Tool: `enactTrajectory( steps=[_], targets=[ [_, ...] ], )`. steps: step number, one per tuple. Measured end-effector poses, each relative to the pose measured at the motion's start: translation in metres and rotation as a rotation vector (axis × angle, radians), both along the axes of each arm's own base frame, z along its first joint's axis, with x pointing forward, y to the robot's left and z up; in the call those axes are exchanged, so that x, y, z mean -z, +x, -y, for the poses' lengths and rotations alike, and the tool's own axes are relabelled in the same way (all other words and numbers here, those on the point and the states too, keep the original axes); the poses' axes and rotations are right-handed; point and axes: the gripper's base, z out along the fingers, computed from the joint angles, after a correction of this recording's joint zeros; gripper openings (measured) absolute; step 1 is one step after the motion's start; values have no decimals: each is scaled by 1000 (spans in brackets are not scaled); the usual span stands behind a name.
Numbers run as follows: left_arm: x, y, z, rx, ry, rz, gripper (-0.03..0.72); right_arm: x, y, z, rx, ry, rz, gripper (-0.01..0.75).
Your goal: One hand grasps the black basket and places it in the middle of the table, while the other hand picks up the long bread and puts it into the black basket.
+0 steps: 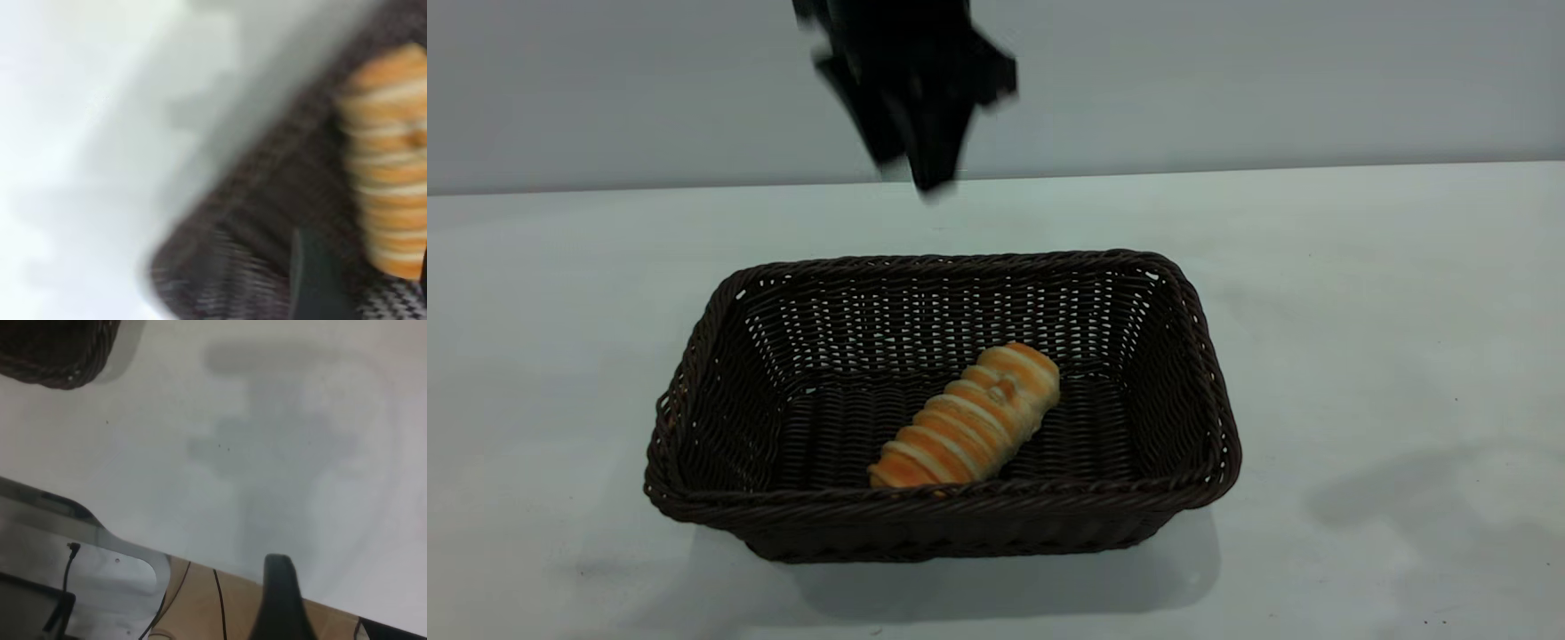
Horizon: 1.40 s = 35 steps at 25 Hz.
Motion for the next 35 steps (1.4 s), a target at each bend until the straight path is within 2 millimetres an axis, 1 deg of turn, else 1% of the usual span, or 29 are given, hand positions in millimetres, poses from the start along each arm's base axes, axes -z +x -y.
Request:
enactTrajectory(
  steps=[2, 4, 6, 9, 12, 15, 18, 21, 24, 25, 27, 30, 35],
  targets=[
    [-28, 0, -7, -4, 6, 84, 421, 0, -2, 1, 0, -7, -12, 566],
    [-62, -8, -15, -10, -18, 158, 422, -3, -4, 2, -1, -14, -11, 566],
    [-96, -18, -24, -24, -59, 221, 422, -9, -9, 5, -2, -17, 14, 566],
    [-144, -43, -42, -54, -125, 309, 422, -22, -19, 8, 7, -3, 63, 566],
    [-176, -73, -61, -64, -159, 359, 423, -38, -32, 12, 14, 18, 126, 566],
    [-194, -107, -83, -78, -169, 387, 423, -54, -49, 17, 21, 44, 194, 566],
    [-199, -143, -105, -86, -172, 392, 423, -69, -69, 22, 26, 86, 258, 566],
    [-196, -178, -125, -97, -179, 382, 423, -83, -89, 24, 20, 142, 320, 566],
    [-184, -210, -143, -131, -197, 357, 417, -95, -110, 28, -1, 197, 389, 566],
    [-182, -220, -149, -148, -208, 358, 415, -98, -117, 28, -9, 213, 406, 566],
    [-171, -238, -160, -177, -214, 342, 413, -101, -131, 32, -32, 227, 445, 566],
    [-157, -265, -176, -212, -229, 342, 413, -93, -150, 37, -60, 224, 469, 566],
    [-131, -305, -201, -228, -247, 355, 413, -61, -179, 45, -72, 232, 457, 566]
  ],
)
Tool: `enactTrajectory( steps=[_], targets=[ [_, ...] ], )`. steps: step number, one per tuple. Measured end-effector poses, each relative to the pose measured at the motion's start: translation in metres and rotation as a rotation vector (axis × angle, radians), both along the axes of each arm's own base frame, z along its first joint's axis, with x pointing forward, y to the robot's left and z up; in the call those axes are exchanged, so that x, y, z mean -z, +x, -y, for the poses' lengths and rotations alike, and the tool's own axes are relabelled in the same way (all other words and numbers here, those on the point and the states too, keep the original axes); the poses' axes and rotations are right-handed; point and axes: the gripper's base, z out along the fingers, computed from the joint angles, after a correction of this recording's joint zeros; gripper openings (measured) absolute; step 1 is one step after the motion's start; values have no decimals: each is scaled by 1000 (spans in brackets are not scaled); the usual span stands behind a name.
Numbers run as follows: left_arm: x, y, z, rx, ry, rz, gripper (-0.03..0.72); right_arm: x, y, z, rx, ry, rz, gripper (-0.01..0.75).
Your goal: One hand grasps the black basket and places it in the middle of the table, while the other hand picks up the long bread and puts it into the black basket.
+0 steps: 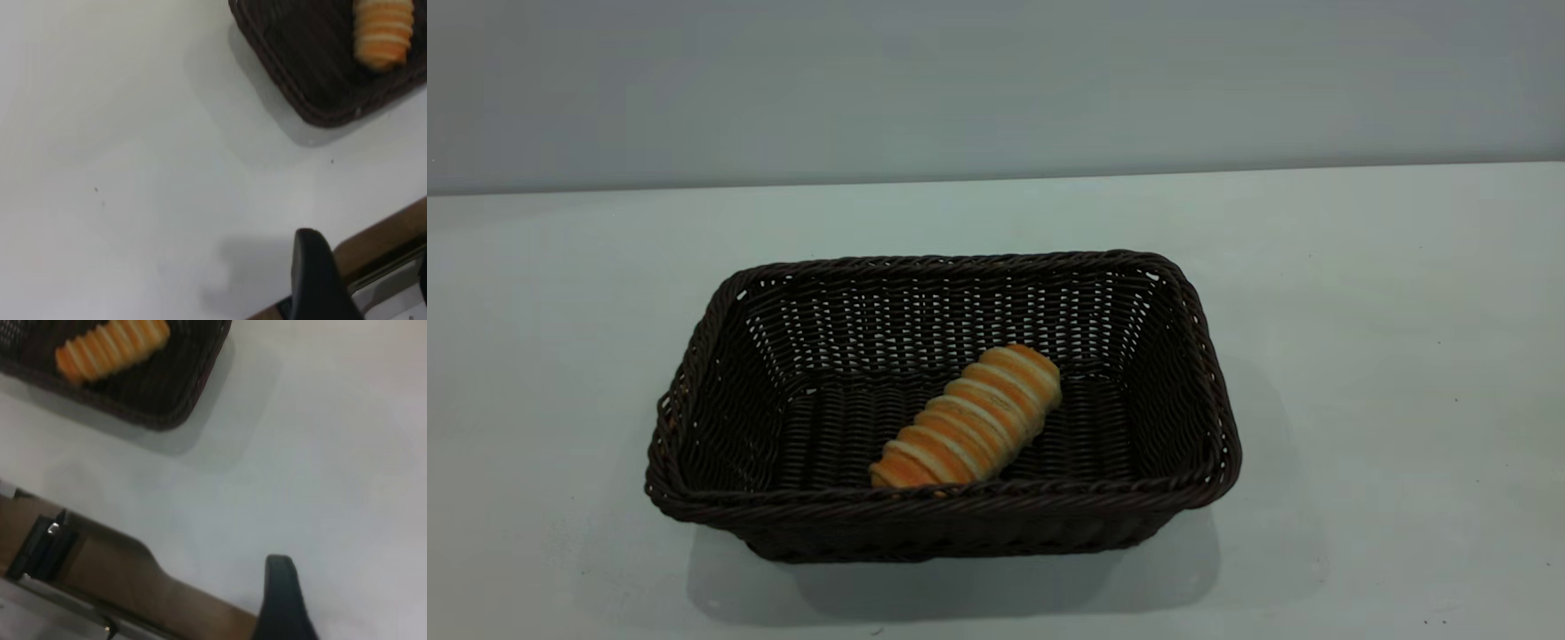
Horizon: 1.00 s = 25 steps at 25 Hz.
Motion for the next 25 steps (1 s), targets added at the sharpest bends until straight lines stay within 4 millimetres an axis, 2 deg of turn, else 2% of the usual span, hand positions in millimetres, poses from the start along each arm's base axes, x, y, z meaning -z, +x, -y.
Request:
enactTrajectory(
  steps=[6, 12, 17, 25],
  targets=[
    [37, -41, -24, 0, -44, 40, 413, 44, -28, 6, -27, 9, 3, 566],
    [68, -66, -38, 3, -81, 94, 413, 78, -44, 11, -61, -11, 47, 566],
    [87, -79, -46, -29, -131, 126, 412, 89, -53, 14, -60, 10, 137, 566],
    [97, -88, -51, -46, -177, 163, 412, 92, -59, 17, -46, 19, 181, 566]
  ],
)
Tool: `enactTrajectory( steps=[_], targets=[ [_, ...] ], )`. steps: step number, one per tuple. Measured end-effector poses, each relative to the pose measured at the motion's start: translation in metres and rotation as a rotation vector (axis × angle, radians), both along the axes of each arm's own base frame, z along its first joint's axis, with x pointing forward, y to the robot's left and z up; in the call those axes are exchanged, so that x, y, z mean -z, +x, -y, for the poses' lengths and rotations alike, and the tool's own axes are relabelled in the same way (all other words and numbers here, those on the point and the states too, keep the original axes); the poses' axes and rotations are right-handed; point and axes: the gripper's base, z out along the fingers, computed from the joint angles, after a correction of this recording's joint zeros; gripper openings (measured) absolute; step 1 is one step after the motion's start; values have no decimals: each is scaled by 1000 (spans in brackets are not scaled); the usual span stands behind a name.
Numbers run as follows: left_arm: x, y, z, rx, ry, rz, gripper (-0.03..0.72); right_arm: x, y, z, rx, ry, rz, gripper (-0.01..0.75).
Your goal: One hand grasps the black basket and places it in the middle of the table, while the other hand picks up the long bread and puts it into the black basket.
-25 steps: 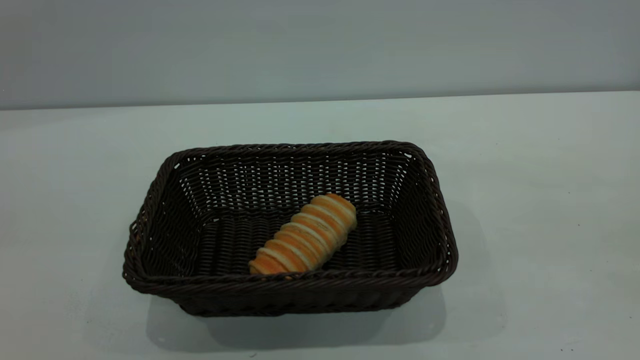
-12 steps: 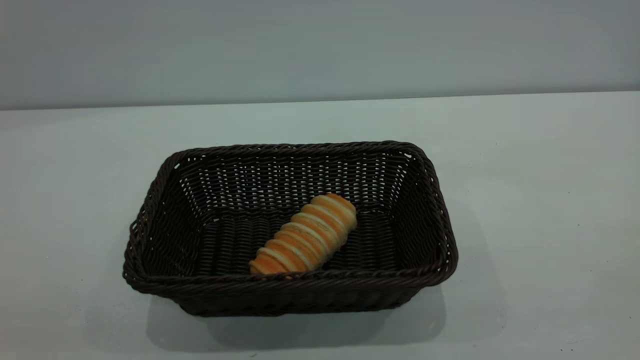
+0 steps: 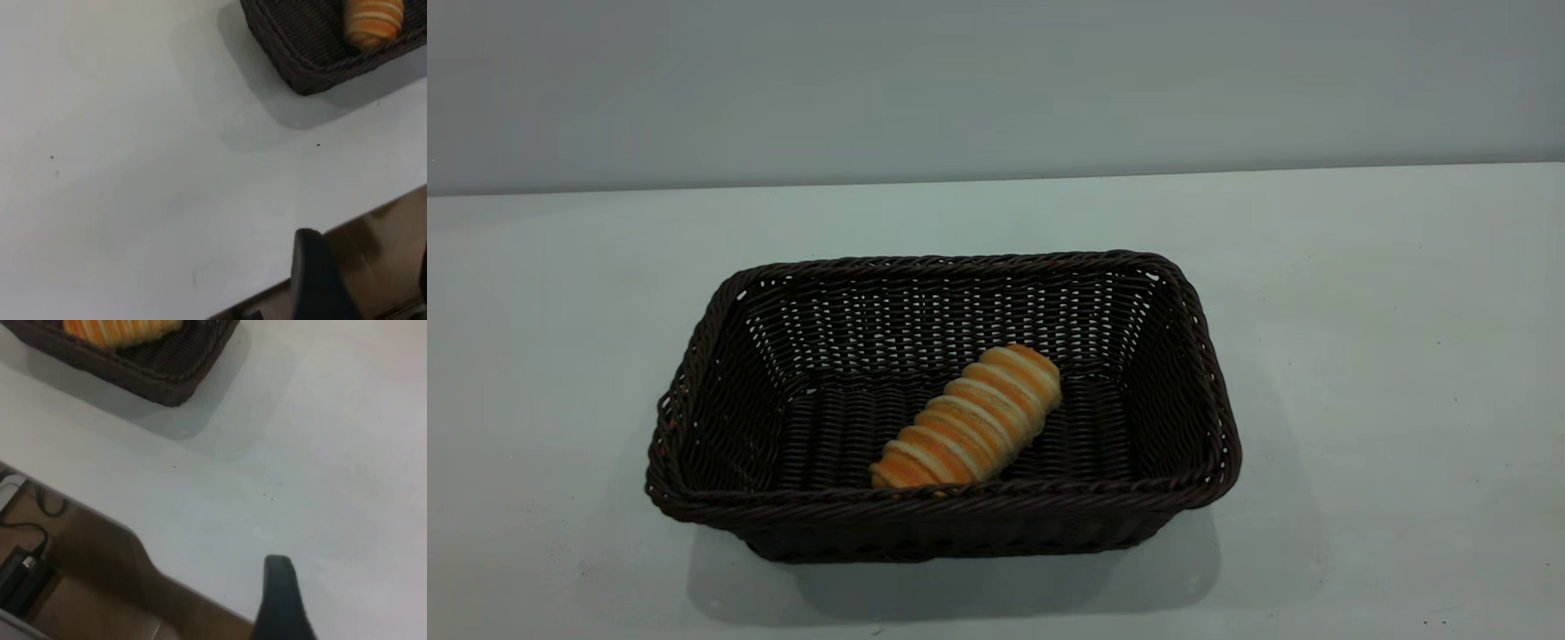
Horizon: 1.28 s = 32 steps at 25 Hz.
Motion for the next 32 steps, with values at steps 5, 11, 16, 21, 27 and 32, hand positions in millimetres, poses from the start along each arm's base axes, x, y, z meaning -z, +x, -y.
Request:
enactTrajectory(
  steps=[5, 11, 16, 21, 27, 32],
  targets=[
    [1, -1, 1, 16, -9, -5, 411, 0, 0, 1, 18, 3, -1, 566],
    [1, -3, 5, 47, -33, -19, 411, 0, 0, 1, 21, 4, -1, 566],
    [2, -3, 6, 56, -41, -23, 410, 0, 0, 1, 21, 3, -1, 566],
    [2, -4, 7, 76, -45, -28, 410, 0, 0, 1, 21, 3, -1, 566],
    [2, -4, 7, 78, -46, -28, 410, 0, 0, 1, 21, 3, -1, 566],
    [2, -4, 7, 78, -46, -27, 410, 0, 0, 1, 21, 3, -1, 566]
  ],
)
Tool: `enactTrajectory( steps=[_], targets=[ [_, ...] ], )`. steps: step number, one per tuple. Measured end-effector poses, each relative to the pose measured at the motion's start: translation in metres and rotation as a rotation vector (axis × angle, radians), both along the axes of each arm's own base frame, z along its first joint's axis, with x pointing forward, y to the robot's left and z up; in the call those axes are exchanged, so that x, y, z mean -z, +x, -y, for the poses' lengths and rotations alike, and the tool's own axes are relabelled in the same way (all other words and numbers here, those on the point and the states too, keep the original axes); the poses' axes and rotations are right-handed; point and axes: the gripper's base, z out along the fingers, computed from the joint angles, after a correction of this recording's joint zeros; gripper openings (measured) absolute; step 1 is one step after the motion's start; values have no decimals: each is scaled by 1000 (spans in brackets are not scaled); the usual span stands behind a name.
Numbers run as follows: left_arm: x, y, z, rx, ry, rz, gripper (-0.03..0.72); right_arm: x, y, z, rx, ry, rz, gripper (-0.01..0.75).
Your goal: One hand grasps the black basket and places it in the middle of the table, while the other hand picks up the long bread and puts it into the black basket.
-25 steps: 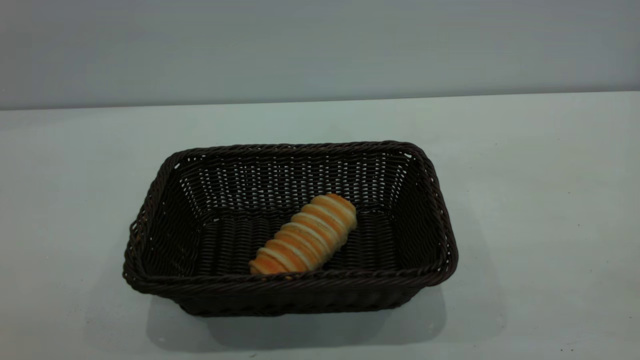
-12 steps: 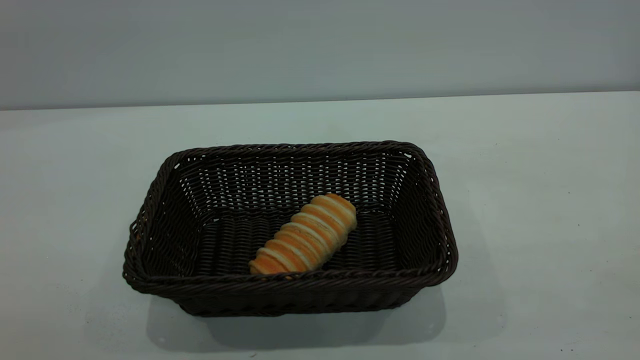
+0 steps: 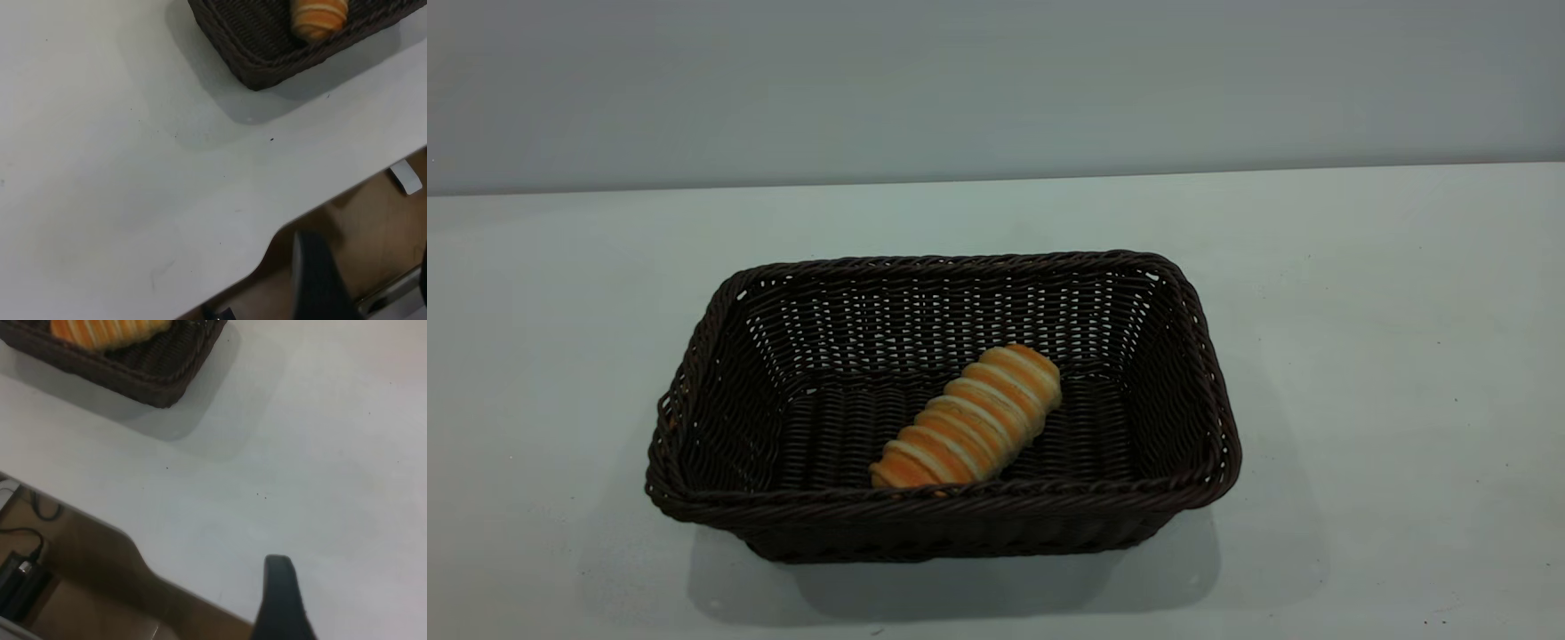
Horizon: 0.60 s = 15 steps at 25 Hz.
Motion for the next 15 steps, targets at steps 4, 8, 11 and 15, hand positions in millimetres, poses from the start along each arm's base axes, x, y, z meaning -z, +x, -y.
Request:
enactTrajectory(
  steps=[4, 8, 11, 15],
  targets=[
    [0, -1, 0, -4, -3, 5, 409, 0, 0, 0, 1, 1, 0, 566],
    [0, -1, -1, -108, -5, 9, 409, 0, 0, 0, 31, 6, -1, 566],
    [0, -2, -1, -236, -5, 11, 409, 0, -1, 1, 100, 11, 12, 566],
    [0, -7, -2, -406, -14, 39, 409, 0, -7, 2, 184, 20, 59, 566]
  ],
)
